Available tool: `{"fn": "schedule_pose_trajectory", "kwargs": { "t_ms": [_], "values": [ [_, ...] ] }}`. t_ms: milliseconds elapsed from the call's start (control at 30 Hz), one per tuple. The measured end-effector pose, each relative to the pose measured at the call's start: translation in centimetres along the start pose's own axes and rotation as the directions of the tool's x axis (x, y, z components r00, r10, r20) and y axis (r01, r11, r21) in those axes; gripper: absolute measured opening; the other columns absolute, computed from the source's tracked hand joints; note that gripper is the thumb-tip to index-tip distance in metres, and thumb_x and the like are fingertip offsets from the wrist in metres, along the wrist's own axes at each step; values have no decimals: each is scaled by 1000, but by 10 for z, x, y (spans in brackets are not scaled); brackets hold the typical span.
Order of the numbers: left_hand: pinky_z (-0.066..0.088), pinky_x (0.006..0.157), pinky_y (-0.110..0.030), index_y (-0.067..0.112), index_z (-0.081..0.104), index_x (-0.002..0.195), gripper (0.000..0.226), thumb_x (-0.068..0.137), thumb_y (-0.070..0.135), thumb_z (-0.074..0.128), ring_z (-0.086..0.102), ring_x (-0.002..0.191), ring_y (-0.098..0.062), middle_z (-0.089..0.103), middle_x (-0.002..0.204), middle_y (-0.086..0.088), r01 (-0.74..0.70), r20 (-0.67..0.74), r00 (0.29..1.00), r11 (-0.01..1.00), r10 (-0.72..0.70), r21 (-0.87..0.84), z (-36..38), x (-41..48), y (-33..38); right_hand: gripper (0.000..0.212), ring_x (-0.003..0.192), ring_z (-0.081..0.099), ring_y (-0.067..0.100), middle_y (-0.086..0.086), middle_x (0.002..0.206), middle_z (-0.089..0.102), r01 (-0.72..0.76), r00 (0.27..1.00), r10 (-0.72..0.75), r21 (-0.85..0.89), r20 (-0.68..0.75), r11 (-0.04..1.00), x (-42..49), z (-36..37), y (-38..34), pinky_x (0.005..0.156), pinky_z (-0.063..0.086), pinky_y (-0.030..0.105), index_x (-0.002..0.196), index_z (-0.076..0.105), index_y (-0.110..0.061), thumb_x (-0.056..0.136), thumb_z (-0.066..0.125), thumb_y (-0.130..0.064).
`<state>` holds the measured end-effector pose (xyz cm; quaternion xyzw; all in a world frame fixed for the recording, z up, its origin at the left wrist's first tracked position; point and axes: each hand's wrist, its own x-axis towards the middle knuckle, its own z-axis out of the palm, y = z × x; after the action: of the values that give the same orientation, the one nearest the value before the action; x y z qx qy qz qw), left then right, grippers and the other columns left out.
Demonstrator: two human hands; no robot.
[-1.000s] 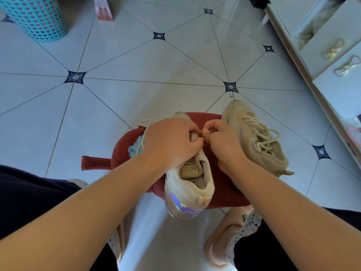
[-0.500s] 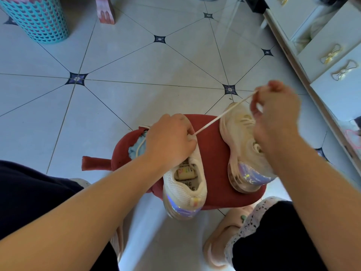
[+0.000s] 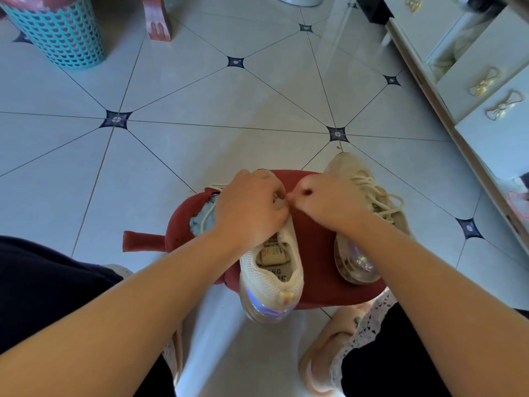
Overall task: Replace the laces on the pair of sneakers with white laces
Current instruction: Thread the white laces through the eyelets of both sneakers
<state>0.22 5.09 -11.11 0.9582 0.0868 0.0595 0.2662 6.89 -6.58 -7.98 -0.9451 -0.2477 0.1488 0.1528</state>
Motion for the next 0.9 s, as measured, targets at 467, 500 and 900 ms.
{"fn": "schedule_pose_trajectory", "kwargs": {
  "t_ms": [467,500,900],
  "values": [
    [33,68,-27,23,63,87,15,78,33,58,44,90,-14,49,83,14,24,-38,999,1000,-24,2,1,-1,0,53,44,29,13,-3,46,28,-106,991,93,132,96,986,2,6,0,42,24,21,49,31,-15,86,59,-41],
    [32,69,-26,23,62,91,18,77,34,59,45,92,-13,50,87,13,28,-39,999,1000,-28,5,2,-1,-1,53,44,29,11,-4,46,29,-152,987,137,204,84,967,4,13,2,42,24,21,49,30,-16,84,63,-39],
    [34,78,-26,21,57,106,32,78,35,61,44,106,-17,51,115,4,16,11,1000,1000,-16,20,2,-2,-4,17,78,50,12,-4,83,57,73,996,-66,114,-65,991,6,-8,16,58,31,18,96,64,-15,82,65,-25]
  ]
}}
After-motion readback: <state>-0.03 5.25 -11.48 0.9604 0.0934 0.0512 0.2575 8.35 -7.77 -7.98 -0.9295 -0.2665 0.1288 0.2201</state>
